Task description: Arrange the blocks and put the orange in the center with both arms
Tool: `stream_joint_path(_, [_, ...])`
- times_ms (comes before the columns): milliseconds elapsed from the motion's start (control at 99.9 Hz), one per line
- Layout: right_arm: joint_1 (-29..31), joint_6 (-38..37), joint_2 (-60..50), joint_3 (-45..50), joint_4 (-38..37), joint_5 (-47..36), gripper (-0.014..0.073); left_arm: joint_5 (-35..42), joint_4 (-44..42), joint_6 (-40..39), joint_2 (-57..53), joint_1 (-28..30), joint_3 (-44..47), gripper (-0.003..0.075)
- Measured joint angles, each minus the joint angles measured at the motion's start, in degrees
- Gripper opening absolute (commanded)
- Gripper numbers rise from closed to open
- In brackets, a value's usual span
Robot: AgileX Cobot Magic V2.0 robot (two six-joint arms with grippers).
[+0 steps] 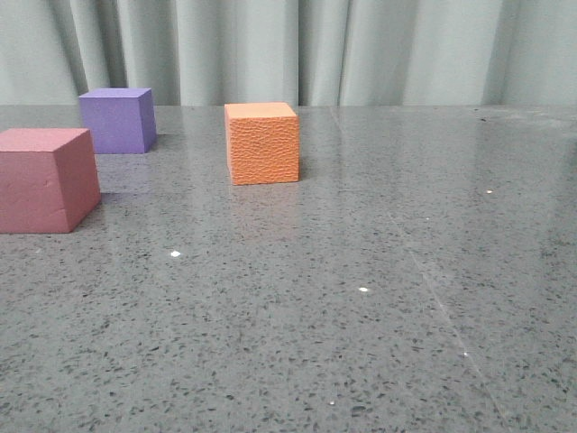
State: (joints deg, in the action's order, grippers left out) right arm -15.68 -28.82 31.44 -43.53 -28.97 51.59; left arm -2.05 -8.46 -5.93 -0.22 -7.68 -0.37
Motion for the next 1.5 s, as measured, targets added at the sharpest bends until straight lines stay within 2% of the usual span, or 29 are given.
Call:
stream_joint_path(60, [0.00, -0.12, -0.89, 0.09, 0.00, 0.03, -0.0076, 0.00, 0.00, 0.00, 0.00, 0.00, 0.00, -0.0019])
stream_joint_path(961, [0.00, -0.12, -1.91, 1.38, 0.30, -0.05, -0.0067, 0.00, 0.00, 0.00, 0.00, 0.00, 0.00, -0.0019])
stream_joint_path(1132, [0.00, -0.12, -6.68, 6.24, 0.39, -6.00, -0.0067, 0.00, 0.00, 0.00, 0.00, 0.00, 0.00, -0.0019])
stream_joint_path(1342, [0.00, -0.12, -15.65, 16.83, 0.85, -15.00, -0.0067, 0.00, 0.00, 0.00, 0.00, 0.00, 0.00, -0.0019])
stream_joint_path(1502, [0.77, 0.65, -22.37, 25.06, 5.15, -18.29, -0.0067, 0.00, 0.00, 0.00, 0.00, 0.00, 0.00, -0.0019])
